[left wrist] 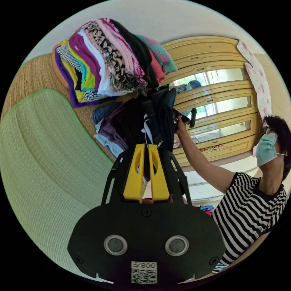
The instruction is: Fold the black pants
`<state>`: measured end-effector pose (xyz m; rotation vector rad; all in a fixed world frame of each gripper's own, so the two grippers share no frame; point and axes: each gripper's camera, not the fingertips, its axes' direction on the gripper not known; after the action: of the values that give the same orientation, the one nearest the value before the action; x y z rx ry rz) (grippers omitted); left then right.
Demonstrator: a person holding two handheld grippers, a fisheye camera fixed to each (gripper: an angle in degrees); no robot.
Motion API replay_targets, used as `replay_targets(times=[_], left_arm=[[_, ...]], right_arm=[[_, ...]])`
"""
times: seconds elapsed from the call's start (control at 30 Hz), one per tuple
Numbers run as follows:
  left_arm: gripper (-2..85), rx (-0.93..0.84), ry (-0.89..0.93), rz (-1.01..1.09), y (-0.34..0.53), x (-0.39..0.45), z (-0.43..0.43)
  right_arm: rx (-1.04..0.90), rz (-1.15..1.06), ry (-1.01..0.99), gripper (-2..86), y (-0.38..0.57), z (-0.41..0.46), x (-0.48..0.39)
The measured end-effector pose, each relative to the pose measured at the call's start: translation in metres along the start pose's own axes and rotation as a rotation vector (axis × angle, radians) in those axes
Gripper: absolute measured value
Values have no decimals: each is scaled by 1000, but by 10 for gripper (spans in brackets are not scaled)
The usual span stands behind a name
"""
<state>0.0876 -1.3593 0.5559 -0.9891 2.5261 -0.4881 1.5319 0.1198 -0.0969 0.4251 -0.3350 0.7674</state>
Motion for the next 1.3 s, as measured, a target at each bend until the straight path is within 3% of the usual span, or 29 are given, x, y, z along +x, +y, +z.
replay_targets(times=[0.1, 0.33, 0.6, 0.77, 1.07, 1.3], left_arm=[[11, -18, 23, -33, 29, -13, -6], [1, -55, 52, -82, 101, -36, -30], [1, -51, 130, -92, 185, -45, -62], [4, -26, 151, -38, 240, -40, -94], [47, 201, 162, 105, 357, -26, -205], [107, 399, 14, 278, 459, 7, -302]], right_arm=[[23, 28, 30, 84, 4, -7, 9], [199, 328, -271, 38, 42, -76, 96], [506, 368, -630, 29, 80, -206, 130], [653, 232, -818, 25, 74, -297, 89], [796, -114, -1041, 21, 75, -468, -63], [803, -316, -1232, 21, 119, -550, -197]])
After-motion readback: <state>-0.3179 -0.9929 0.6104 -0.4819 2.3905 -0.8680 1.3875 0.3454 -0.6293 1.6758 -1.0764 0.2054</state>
